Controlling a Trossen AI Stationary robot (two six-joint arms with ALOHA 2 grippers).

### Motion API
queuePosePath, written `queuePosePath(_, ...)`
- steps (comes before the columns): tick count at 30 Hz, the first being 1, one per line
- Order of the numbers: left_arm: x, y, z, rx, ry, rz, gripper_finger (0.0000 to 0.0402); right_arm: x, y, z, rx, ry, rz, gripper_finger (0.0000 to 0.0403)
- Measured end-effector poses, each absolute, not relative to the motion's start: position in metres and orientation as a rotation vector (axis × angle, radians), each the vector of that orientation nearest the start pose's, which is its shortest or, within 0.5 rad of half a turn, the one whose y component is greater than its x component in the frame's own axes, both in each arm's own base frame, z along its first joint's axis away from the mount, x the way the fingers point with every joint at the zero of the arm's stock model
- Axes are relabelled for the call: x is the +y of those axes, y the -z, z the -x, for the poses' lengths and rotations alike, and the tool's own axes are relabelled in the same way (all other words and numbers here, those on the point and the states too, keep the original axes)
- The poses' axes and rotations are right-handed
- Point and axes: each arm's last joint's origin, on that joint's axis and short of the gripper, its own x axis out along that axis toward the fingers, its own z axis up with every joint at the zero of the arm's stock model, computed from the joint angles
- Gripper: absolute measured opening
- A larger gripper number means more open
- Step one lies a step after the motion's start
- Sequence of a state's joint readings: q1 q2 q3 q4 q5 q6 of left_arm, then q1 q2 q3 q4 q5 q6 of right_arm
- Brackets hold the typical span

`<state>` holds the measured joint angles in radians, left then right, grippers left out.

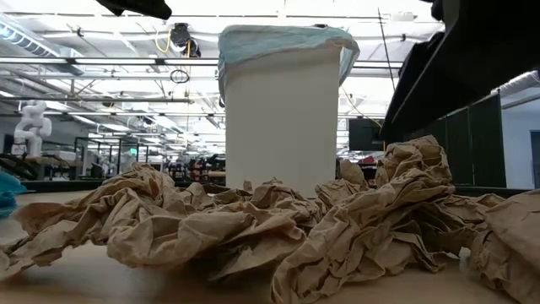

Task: Place trash/remove bag and relplace
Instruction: Put the brown paper napkin into the white trash bin

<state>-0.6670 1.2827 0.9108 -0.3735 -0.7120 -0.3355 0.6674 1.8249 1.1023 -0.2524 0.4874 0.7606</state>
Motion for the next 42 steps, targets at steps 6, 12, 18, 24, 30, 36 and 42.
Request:
queuePosePath(6,-0.147,-0.263,-0.217,0.553,-0.137,-0.146,0.0096,0.216,-0.158,-0.297,0.842,0.108,-0.237,0.0167)
queuePosePath(12,-0.147,-0.263,-0.217,0.554,-0.137,-0.146,0.0096,0.219,-0.147,-0.301,0.846,0.105,-0.26,0.016)
queuePosePath(18,-0.147,-0.263,-0.217,0.553,-0.137,-0.144,0.0096,0.22,-0.127,-0.304,0.907,0.111,-0.274,0.0123)
queuePosePath(24,-0.147,-0.263,-0.217,0.553,-0.137,-0.144,0.0096,0.219,-0.128,-0.305,0.858,0.131,-0.226,0.002)
queuePosePath(30,-0.147,-0.263,-0.217,0.555,-0.137,-0.146,0.0096,0.218,-0.136,-0.307,0.796,0.154,-0.2,0.0001)
queuePosePath(36,-0.147,-0.263,-0.217,0.556,-0.136,-0.15,0.0096,0.215,-0.159,-0.305,0.732,0.135,-0.162,0.0001)
queuePosePath(42,-0.147,-0.263,-0.217,0.556,-0.136,-0.15,0.0096,0.222,-0.174,-0.301,0.701,0.029,-0.113,0.0038)
